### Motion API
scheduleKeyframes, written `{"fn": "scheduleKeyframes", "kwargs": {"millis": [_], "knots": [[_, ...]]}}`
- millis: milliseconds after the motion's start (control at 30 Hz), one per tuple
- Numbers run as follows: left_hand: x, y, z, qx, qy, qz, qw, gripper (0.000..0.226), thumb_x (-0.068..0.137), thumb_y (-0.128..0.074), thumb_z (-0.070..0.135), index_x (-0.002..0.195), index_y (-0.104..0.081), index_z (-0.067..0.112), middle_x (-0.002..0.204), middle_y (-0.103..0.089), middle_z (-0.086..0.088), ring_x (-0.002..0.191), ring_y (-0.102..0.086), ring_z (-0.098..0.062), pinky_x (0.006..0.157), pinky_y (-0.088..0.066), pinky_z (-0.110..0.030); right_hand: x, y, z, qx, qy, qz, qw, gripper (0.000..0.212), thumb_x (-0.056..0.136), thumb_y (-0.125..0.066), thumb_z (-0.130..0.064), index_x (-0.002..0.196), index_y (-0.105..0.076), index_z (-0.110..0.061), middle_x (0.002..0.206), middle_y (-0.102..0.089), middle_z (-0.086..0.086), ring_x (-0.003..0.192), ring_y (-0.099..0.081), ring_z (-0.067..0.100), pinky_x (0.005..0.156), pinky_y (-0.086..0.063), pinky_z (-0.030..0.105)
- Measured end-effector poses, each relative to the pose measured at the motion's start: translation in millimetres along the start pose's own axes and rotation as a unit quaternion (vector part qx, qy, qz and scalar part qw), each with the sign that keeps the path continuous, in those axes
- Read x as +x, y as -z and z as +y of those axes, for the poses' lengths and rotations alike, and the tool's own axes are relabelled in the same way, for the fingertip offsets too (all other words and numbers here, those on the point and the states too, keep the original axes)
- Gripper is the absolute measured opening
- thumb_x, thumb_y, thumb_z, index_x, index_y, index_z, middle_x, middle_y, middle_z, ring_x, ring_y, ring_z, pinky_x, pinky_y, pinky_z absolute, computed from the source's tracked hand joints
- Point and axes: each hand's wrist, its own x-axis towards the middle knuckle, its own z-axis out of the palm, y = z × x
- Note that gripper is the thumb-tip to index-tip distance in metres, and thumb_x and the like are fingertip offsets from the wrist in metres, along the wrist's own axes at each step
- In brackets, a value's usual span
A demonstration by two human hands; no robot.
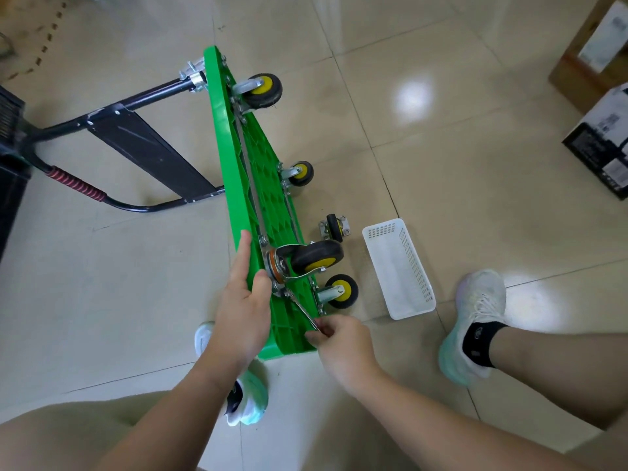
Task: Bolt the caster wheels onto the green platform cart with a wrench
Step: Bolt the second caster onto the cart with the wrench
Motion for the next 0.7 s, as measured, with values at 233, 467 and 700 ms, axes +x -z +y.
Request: {"fn": "scheduleKeyframes", "kwargs": {"millis": [233, 467, 700], "knots": [[-4, 4, 3, 0.007, -0.012, -0.003, 1.000, 0.067, 0.108, -0.039, 0.024, 0.153, -0.013, 0.067, 0.157, -0.046, 0.014, 0.132, -0.057, -0.031, 0.109, -0.048, -0.046, 2, 11, 4, -0.071, 0.010, -0.015, 0.997, 0.011, 0.091, -0.068, -0.024, 0.095, -0.077, -0.019, 0.082, -0.073, -0.001, 0.078, -0.067, 0.020, 0.069, -0.050, 0.031], [-6, 8, 7, 0.020, -0.026, -0.015, 0.999, 0.065, 0.109, -0.040, 0.021, 0.162, -0.014, 0.048, 0.162, -0.031, 0.017, 0.126, -0.048, -0.005, 0.091, -0.039, -0.008, -19, 55, -1, -0.086, -0.010, 0.012, 0.996, 0.031, 0.096, -0.059, -0.025, 0.066, -0.066, -0.021, 0.072, -0.071, 0.003, 0.061, -0.060, 0.018, 0.067, -0.052, 0.034], [-5, 11, 9, -0.016, -0.031, -0.033, 0.999, 0.063, 0.110, -0.039, 0.015, 0.163, -0.015, 0.038, 0.150, -0.028, 0.019, 0.081, -0.038, 0.043, 0.076, -0.021, 0.013, -19, 120, -76, -0.193, 0.088, 0.017, 0.977, 0.013, 0.087, -0.070, -0.030, 0.082, -0.068, -0.018, 0.064, -0.056, -0.006, 0.061, -0.048, 0.012, 0.060, -0.038, 0.027]]}}
